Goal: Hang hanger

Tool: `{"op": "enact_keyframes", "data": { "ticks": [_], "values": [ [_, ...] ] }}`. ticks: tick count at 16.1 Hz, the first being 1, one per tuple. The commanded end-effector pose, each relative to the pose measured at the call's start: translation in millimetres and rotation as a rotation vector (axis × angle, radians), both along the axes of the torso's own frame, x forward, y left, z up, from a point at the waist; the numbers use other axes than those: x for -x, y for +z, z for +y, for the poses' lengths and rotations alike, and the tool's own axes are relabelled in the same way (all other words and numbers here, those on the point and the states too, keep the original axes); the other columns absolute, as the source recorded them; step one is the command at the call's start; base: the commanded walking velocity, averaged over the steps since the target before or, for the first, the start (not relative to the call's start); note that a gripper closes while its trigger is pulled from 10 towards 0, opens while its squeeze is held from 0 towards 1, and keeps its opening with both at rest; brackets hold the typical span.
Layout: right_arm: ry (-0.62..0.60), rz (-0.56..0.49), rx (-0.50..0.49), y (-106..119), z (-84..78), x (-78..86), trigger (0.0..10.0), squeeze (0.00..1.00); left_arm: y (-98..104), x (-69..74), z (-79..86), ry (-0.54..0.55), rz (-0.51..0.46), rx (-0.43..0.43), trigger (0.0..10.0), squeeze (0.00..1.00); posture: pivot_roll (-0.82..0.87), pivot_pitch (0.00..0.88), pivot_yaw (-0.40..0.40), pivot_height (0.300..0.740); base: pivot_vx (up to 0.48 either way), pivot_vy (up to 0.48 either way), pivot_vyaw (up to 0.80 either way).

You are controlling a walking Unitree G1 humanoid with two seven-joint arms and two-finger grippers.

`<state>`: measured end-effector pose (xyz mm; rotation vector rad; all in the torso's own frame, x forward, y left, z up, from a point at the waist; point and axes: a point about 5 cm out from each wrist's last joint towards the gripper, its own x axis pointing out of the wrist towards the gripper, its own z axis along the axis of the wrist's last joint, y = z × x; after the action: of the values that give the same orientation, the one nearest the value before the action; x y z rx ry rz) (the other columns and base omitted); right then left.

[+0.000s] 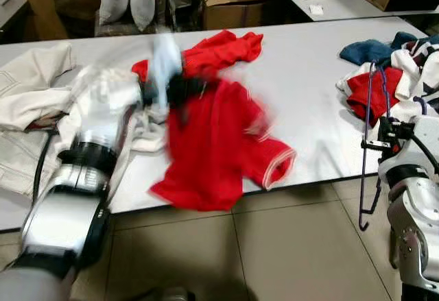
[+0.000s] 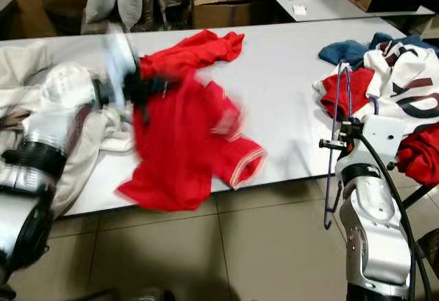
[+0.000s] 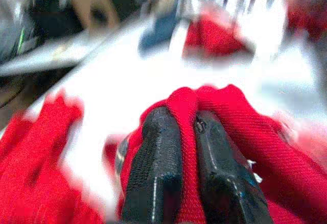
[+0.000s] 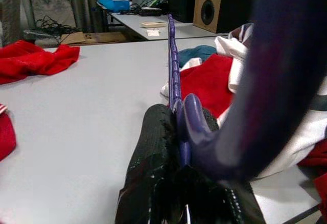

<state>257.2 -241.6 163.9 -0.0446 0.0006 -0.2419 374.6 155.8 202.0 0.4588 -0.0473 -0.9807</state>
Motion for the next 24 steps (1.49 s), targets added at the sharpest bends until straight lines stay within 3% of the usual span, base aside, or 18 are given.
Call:
{"op": "enact_keyframes", "data": {
  "ticks": [1, 2, 3, 5, 7, 9, 11, 13, 14, 15, 16, 17, 19, 21, 24],
  "values": [
    [0.004, -0.004, 0.002, 0.3, 2.1, -2.6, 10.0, 0.00, -0.4, -1.0, 8.8, 0.052, -0.058, -0.094, 10.0, 0.00, 0.02, 0.000, 0.022, 0.740, 0.000, 0.000, 0.00],
    [0.010, -0.001, 0.001, 0.1, 2.6, -3.4, 10.0, 0.00, -9.0, -1.3, 16.7, 0.102, -0.048, -0.157, 10.0, 0.00, 0.02, 0.000, 0.019, 0.740, 0.000, 0.000, 0.00],
    [0.034, 0.004, 0.002, -0.2, 4.9, -4.8, 10.0, 0.00, -14.8, -4.6, 29.7, 0.197, -0.054, -0.233, 10.0, 1.00, 0.02, 0.000, 0.015, 0.740, 0.000, 0.000, 0.00],
    [0.061, 0.010, -0.002, -0.8, 7.1, -5.4, 10.0, 0.00, -12.7, -8.4, 41.5, 0.286, -0.058, -0.255, 10.0, 1.00, 0.02, 0.000, 0.014, 0.740, 0.000, 0.000, 0.00],
    [0.135, 0.027, -0.028, -2.7, 10.7, -4.6, 10.0, 0.00, -1.8, -13.4, 47.1, 0.358, -0.037, -0.102, 10.0, 1.00, 0.02, 0.000, 0.015, 0.740, 0.000, 0.000, 0.00],
    [0.210, 0.057, -0.013, -3.3, 8.6, -1.6, 10.0, 0.00, 12.8, -16.8, 42.1, 0.334, -0.001, 0.113, 10.0, 1.00, 0.02, 0.000, 0.015, 0.740, 0.000, 0.000, 0.00],
    [0.290, 0.084, 0.043, 0.0, -4.6, 4.4, 10.0, 0.00, 26.8, -23.3, 39.7, 0.375, 0.018, 0.268, 10.0, 1.00, 0.00, 0.000, 0.030, 0.740, 0.000, 0.000, 0.00],
    [0.373, 0.138, 0.095, 2.9, -21.0, 13.3, 10.0, 0.00, 38.6, -27.2, 23.5, 0.320, 0.024, 0.362, 10.0, 1.00, -0.01, 0.000, 0.028, 0.740, 0.000, 0.000, 0.00],
    [0.401, 0.168, 0.113, 3.2, -27.2, 18.0, 10.0, 0.00, 39.0, -27.6, 5.4, 0.251, 0.027, 0.333, 10.0, 1.00, 0.00, 0.000, 0.024, 0.740, 0.000, 0.000, 0.00],
    [0.409, 0.178, 0.115, 3.3, -29.2, 19.3, 10.0, 0.00, 38.1, -27.6, -1.1, 0.230, 0.029, 0.314, 10.0, 1.00, 0.00, 0.000, 0.022, 0.740, 0.000, 0.000, 0.00],
    [0.420, 0.201, 0.126, 4.3, -35.4, 23.4, 10.0, 0.00, 26.4, -27.3, -26.1, 0.181, 0.059, 0.228, 10.0, 0.80, -0.01, 0.000, 0.024, 0.740, 0.000, 0.000, 0.00],
    [0.416, 0.216, 0.129, 5.9, -41.6, 26.8, 10.0, 0.00, 9.5, -25.3, -45.9, 0.151, 0.104, 0.127, 10.0, 0.00, -0.02, 0.000, 0.038, 0.740, 0.000, 0.000, 0.00],
    [0.415, 0.227, 0.132, 8.8, -46.5, 32.6, 10.0, 0.00, -13.3, -20.9, -60.4, 0.136, 0.137, 0.004, 10.0, 0.00, -0.04, 0.000, 0.058, 0.740, 0.000, 0.000, 0.00],
    [0.427, 0.235, 0.123, 8.3, -45.2, 39.7, 10.0, 0.00, -23.5, -17.4, -68.5, 0.114, 0.177, -0.018, 10.0, 0.00, -0.06, 0.000, 0.078, 0.740, 0.000, 0.000, 0.00],
    [0.448, 0.258, 0.119, 3.4, -39.2, 49.4, 10.0, 0.00, -34.2, -19.9, -71.7, 0.233, 0.081, -0.144, 10.0, 0.00, -0.10, 0.000, 0.102, 0.740, 0.000, 0.000, 0.00]
  ]
}}
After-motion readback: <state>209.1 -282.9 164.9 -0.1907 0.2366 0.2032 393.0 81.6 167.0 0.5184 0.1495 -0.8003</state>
